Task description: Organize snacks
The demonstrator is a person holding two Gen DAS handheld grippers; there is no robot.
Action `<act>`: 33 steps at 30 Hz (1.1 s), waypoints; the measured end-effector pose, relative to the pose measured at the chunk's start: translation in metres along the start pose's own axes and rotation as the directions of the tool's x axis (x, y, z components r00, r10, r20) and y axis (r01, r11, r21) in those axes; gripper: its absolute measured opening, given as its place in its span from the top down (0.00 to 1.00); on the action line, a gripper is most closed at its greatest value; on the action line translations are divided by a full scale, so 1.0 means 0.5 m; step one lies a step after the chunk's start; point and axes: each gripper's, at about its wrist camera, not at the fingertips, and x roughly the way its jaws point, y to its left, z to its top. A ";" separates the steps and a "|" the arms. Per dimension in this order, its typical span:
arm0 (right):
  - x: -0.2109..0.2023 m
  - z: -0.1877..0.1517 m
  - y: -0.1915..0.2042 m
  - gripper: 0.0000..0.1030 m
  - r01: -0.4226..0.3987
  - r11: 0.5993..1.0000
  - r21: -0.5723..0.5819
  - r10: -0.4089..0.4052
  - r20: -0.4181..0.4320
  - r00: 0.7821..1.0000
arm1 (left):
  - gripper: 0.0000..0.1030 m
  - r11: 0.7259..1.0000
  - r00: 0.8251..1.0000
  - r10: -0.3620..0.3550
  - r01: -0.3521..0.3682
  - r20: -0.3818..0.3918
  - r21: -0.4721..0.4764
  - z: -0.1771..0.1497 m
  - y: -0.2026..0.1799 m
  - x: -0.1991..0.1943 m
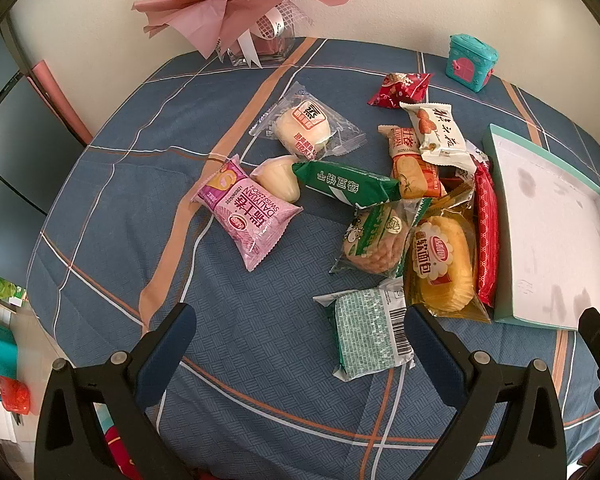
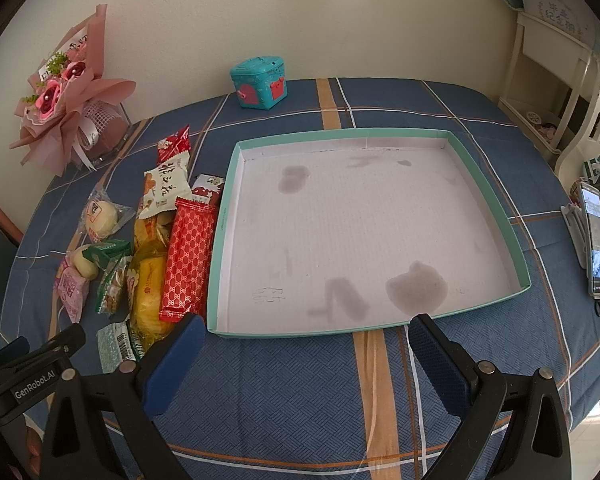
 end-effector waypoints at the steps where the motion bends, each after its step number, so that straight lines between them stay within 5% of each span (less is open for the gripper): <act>1: 0.000 0.000 0.000 0.00 0.000 1.000 0.000 0.000 0.000 1.000 | 0.00 1.000 1.000 0.001 -0.001 0.000 0.000 0.000 0.000 0.000; 14: -0.014 -0.007 0.012 0.00 -0.012 1.000 -0.008 0.012 0.002 1.000 | 0.00 0.999 1.000 -0.021 0.021 0.008 -0.035 0.004 0.015 -0.003; 21: 0.015 -0.001 0.087 0.00 -0.146 0.987 -0.064 0.143 -0.052 0.988 | 0.00 0.990 0.998 -0.039 0.045 0.044 -0.136 0.022 0.078 0.000; 26: 0.021 -0.001 0.138 0.00 -0.304 0.952 -0.034 0.300 -0.100 0.949 | 0.00 0.981 0.999 -0.039 0.040 0.011 -0.188 0.025 0.121 0.021; 33: 0.068 -0.026 0.214 0.00 -0.309 0.946 -0.103 0.285 -0.198 0.938 | 0.00 0.981 0.995 -0.055 0.037 -0.088 -0.190 0.037 0.160 0.065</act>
